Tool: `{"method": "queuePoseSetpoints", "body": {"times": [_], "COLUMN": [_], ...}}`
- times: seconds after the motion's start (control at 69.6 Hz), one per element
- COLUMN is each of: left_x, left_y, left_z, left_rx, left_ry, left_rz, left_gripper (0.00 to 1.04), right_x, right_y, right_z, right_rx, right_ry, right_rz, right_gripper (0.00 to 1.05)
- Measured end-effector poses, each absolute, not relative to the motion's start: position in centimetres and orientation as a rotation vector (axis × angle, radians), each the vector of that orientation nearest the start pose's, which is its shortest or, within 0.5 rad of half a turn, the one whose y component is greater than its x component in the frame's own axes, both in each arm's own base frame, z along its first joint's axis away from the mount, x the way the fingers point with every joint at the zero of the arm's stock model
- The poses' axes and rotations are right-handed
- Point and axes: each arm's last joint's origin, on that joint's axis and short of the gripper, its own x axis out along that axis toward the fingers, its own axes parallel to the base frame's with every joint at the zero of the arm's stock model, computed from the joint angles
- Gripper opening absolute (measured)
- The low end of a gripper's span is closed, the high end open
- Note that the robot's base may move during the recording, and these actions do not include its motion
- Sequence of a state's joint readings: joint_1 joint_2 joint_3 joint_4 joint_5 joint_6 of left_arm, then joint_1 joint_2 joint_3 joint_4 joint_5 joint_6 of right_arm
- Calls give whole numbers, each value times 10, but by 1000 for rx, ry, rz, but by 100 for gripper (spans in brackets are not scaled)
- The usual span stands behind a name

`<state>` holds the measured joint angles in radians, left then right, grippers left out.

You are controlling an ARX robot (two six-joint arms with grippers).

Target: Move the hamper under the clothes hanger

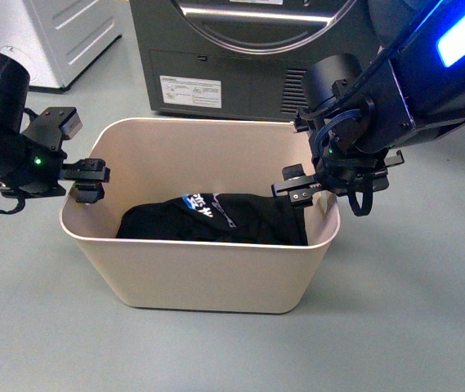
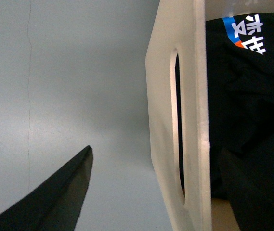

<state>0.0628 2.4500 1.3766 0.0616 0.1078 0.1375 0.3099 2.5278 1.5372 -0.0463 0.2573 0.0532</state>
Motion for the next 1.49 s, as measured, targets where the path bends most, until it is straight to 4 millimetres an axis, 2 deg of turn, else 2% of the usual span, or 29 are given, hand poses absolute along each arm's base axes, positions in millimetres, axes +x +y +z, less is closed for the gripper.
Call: {"method": "queuePoseSetpoints", "body": {"times": [0.216,0.345,0.388,0.431,0.575,0.848,1.064,1.495], "left_x": [445,444,444,444,443,447,448,444], "left_y": [25,23,22,21,22,22,23,23], "left_z": [4,7,9,11,22,64,87,90], "left_rx": [42,45,45,41,42,56,62,74], "left_ry": [989,986,983,983,982,910,870,870], "left_rz": [-109,-118,-119,-111,-95,-83,-77,-61], "left_gripper": [42,15,8,4,4,4,4,4], "right_x": [448,448,448,448,449,454,454,450], "right_y": [137,138,138,138,139,136,136,136], "right_z": [1,1,2,3,12,53,73,77], "right_rx": [-253,-261,-246,-233,-214,-191,-184,-183], "right_ry": [999,1004,1003,1004,1002,927,895,892], "right_rz": [19,16,14,14,26,25,28,46], "right_gripper": [34,8,3,3,3,3,3,3]}}
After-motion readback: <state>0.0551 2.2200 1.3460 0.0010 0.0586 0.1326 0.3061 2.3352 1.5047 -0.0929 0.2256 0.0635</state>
